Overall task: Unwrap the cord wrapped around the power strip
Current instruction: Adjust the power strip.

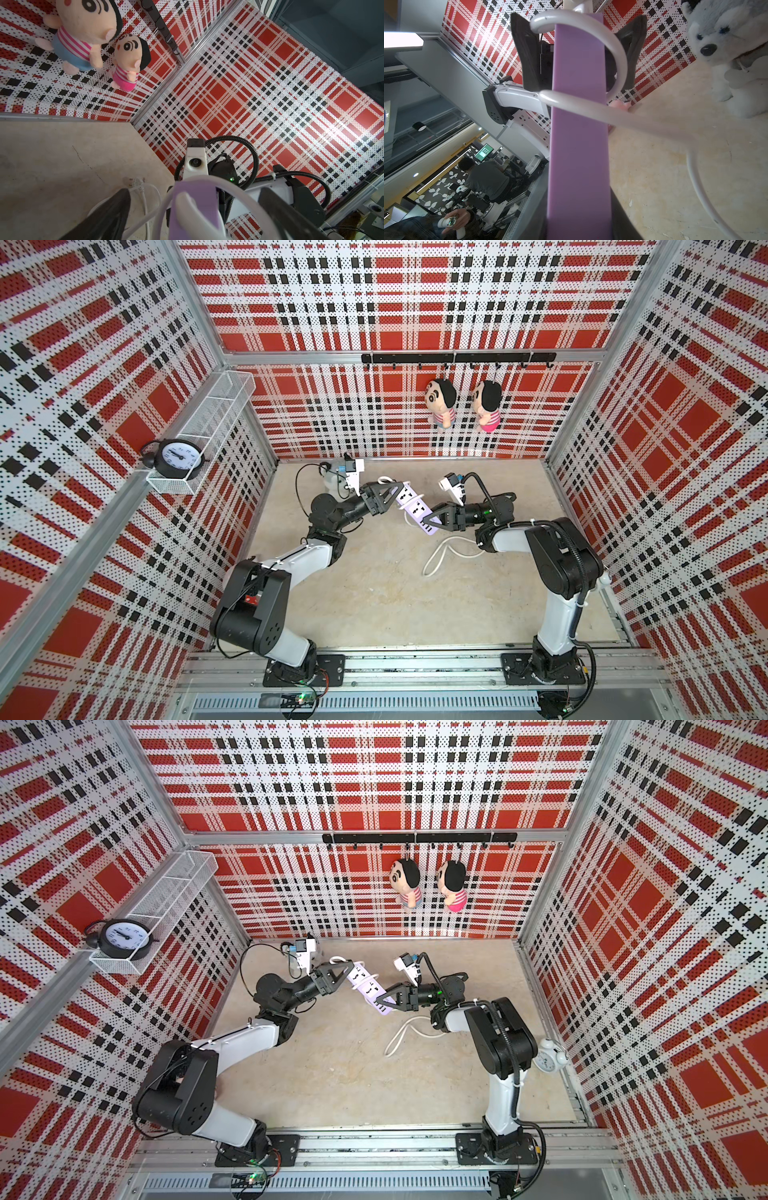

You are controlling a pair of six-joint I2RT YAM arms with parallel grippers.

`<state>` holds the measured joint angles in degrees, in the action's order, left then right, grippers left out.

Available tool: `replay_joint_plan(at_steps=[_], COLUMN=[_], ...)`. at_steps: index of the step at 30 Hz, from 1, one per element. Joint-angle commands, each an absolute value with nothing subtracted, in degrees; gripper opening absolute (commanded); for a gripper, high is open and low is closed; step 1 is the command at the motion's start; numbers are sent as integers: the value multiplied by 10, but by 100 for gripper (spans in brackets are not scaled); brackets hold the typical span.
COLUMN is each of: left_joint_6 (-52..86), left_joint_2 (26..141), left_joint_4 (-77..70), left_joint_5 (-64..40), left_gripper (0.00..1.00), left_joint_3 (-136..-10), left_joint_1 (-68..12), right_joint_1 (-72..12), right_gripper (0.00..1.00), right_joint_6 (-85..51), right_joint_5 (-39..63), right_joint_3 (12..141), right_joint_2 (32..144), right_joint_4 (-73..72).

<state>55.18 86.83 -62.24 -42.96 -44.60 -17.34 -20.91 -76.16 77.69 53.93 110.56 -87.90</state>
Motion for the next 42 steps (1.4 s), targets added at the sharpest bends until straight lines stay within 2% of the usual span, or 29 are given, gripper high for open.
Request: replay_joint_plan(at_steps=[1, 5, 13, 15, 17, 19, 24, 26, 27, 28, 30, 32, 33, 34, 36, 37, 39, 40, 42], left_joint_6=[551, 546, 529, 529, 529, 530, 530, 529, 529, 528, 531, 542, 552, 563, 571, 570, 573, 576, 586], left_joint_2=[846, 846, 860, 862, 865, 868, 874, 876, 877, 876, 875, 874, 872, 872, 871, 870, 868, 869, 870], left_joint_4=[-642, -631, -605, -605, -605, -606, -606, -606, -605, -606, -606, -617, -628, -635, -644, -645, -646, -651, -662], left_joint_5=[-422, -427, -429, -431, -432, -433, -437, -439, -439, -437, -428, -424, -424, -424, -425, -424, -422, -420, -419], left_gripper=[90, 69, 72, 64, 50, 42, 45, 37, 30, 18, 0, 0, 0, 0, 0, 0, 0, 0, 0], left_joint_3=[-437, -428, -441, -444, -445, -446, -446, -447, -447, -447, -444, -439, -436, -434, -431, -430, -428, -426, -424], left_joint_1=[-171, -176, -188, -190, -192, -193, -198, -200, -200, -200, -194, -184, -177, -171, -165, -164, -164, -163, -160], right_joint_1=[-212, -212, -214, -214, -214, -215, -217, -217, -217, -217, -218, -217, -217, -217, -218, -218, -218, -218, -216], right_gripper=[0, 0, 0, 0, 0, 0, 0, 0, 0, 2, 11, 32, 47, 50, 47, 45, 50, 56, 79], right_joint_6=[-770, -774, -780, -780, -779, -774, -742, -714, -691, -662, -578, -461, -385, -302, -202, -193, -197, -188, -140], right_joint_5=[768, 766, 769, 766, 763, 761, 761, 759, 757, 755, 746, 726, 710, 693, 667, 661, 658, 655, 639], right_joint_3=[541, 549, 547, 546, 546, 547, 545, 542, 541, 538, 537, 543, 554, 571, 605, 610, 616, 619, 627], right_joint_2=[1095, 1098, 1093, 1095, 1096, 1095, 1087, 1077, 1069, 1059, 1033, 1002, 984, 971, 957, 954, 951, 949, 942], right_joint_4=[-940, -940, -940, -940, -939, -933, -891, -854, -823, -784, -677, -526, -420, -310, -173, -153, -135, -118, -57])
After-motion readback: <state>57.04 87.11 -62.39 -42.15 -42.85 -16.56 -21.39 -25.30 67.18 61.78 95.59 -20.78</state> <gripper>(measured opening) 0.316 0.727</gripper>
